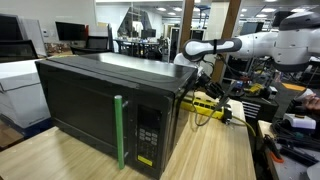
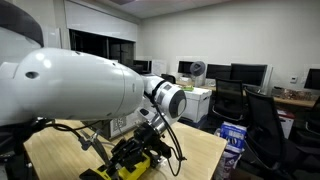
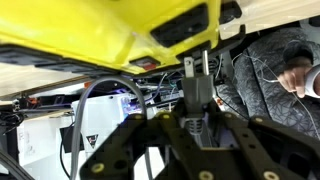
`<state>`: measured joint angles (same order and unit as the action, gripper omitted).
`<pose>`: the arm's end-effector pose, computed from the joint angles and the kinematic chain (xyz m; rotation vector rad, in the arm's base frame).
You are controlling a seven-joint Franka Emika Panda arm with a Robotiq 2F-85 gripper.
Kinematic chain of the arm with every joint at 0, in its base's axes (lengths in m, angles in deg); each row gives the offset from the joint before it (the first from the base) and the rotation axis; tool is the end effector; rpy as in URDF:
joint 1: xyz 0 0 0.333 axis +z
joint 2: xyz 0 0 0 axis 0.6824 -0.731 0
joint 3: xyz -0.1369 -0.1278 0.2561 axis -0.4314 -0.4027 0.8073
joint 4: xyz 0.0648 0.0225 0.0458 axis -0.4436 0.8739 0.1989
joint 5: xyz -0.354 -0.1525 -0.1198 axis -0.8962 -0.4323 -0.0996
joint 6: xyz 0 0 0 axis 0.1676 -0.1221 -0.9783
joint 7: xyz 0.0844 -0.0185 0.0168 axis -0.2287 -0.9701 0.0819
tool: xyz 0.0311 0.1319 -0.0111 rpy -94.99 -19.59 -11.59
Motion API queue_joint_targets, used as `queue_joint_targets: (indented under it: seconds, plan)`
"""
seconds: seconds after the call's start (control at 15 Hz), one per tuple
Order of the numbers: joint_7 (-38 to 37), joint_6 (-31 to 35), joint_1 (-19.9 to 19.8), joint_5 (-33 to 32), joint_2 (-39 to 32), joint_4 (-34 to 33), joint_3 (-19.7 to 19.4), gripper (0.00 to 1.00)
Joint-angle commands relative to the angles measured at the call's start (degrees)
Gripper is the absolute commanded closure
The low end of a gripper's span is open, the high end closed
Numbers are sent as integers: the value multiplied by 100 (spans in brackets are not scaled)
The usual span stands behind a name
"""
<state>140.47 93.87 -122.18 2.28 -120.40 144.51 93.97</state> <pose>0.4445 -0.3225 0.1184 -0.4026 -1.9732 0.0366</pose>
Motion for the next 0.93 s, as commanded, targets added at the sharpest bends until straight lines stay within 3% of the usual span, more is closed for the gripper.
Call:
queue_joint_targets:
  seconds: [0.0,0.87]
  plan:
    - [0,-158,57,191,0,-198,-138,93]
    - [0,-419,130,580,-1,-617,-203,93]
